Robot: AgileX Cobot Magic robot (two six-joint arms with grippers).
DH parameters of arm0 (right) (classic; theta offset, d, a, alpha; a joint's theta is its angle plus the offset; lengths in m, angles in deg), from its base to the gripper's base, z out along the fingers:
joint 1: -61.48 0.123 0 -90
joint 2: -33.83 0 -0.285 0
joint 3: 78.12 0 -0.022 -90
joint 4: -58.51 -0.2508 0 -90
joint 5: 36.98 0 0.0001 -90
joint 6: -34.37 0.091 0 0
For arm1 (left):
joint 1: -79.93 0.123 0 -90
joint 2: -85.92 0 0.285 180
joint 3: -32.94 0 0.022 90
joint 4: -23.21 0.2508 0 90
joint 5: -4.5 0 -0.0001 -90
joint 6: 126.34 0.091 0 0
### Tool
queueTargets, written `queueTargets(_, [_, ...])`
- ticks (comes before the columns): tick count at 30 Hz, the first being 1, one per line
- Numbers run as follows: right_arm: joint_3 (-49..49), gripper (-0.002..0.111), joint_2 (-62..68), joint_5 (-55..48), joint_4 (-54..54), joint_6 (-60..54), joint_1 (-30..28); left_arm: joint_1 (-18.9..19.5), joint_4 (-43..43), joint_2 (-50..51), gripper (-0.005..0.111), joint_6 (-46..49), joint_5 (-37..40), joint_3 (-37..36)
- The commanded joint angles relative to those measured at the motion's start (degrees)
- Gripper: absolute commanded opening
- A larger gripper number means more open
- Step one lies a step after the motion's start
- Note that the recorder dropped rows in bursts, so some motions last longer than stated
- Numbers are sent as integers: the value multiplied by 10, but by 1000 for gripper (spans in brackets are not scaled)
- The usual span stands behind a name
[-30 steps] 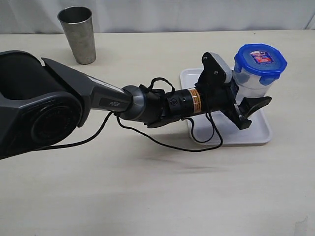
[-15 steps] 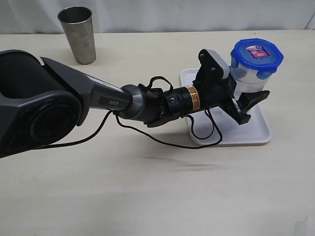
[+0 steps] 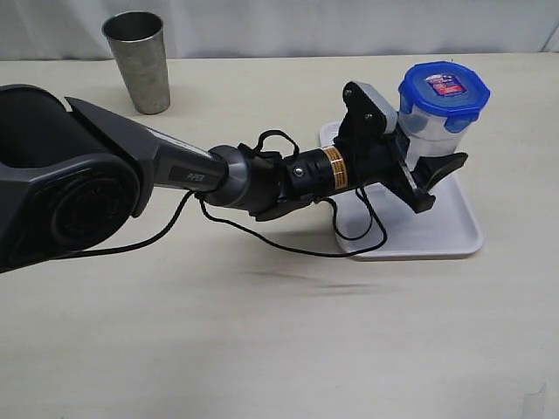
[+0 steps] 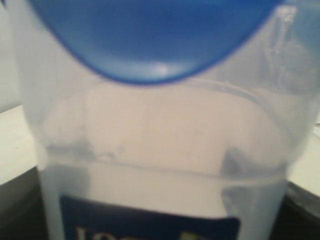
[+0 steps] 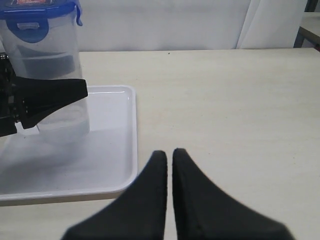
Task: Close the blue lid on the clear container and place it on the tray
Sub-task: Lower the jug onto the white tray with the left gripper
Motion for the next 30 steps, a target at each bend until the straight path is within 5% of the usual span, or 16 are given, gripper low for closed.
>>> queueTargets(1, [1,4,-3,7,0,-6,-2,-1,-7,-5,0,1,-15,5])
queueTargets(15, [1,4,-3,7,0,-6,-2,-1,36,-5,0,-3,28,5])
queueTargets(30, [1,4,-3,7,0,-6,-2,0,15,32,0,10,-65,5])
